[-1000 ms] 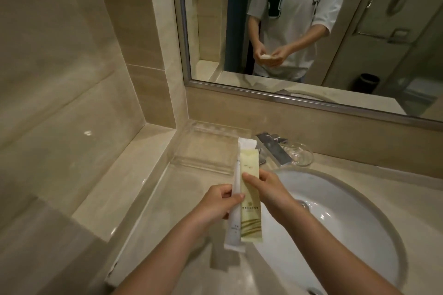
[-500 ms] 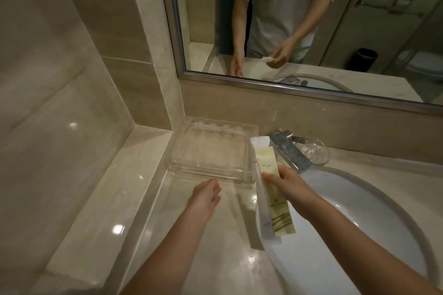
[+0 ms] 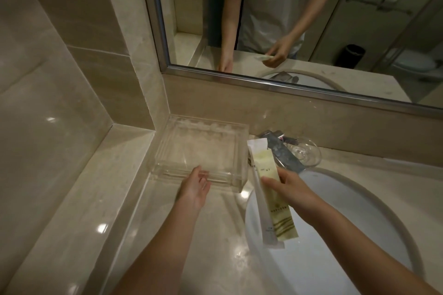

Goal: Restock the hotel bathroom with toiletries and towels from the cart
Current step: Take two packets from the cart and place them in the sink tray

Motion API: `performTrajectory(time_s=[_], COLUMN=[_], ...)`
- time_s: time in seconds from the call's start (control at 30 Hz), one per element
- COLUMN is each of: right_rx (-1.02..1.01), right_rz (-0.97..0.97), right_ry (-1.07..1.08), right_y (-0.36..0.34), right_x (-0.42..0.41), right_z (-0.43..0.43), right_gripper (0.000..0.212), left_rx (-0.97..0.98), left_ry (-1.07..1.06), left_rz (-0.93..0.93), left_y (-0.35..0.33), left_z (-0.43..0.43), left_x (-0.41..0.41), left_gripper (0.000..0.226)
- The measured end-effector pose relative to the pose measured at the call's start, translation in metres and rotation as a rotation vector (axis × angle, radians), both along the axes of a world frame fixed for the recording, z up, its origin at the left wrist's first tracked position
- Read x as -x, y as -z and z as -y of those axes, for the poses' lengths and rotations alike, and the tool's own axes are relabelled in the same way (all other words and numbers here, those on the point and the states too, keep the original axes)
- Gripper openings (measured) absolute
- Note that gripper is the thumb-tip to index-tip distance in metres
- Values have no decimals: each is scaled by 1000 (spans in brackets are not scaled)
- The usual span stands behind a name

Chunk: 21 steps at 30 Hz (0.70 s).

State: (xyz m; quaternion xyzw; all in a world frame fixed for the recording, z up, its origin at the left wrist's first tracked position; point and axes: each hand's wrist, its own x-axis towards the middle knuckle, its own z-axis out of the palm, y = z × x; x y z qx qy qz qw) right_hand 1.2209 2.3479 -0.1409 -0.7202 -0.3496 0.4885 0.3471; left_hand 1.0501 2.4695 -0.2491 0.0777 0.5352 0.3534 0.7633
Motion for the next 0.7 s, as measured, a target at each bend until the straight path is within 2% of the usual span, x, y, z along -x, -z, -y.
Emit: performTrajectory(time_s=[0.37, 0.7], right_rx=[-8, -17], right_rz=[7, -12], right_ry=[-62, -108], right_y=[5, 12], right_x=[12, 31], right_z=[9, 27], right_gripper=[13, 10], left_rx=[60, 94], left_ry=[-73, -104], left_rz=[29, 57], left_y=[-4, -2], left_z=[46, 101], left_x=[26, 55], left_gripper=[27, 17])
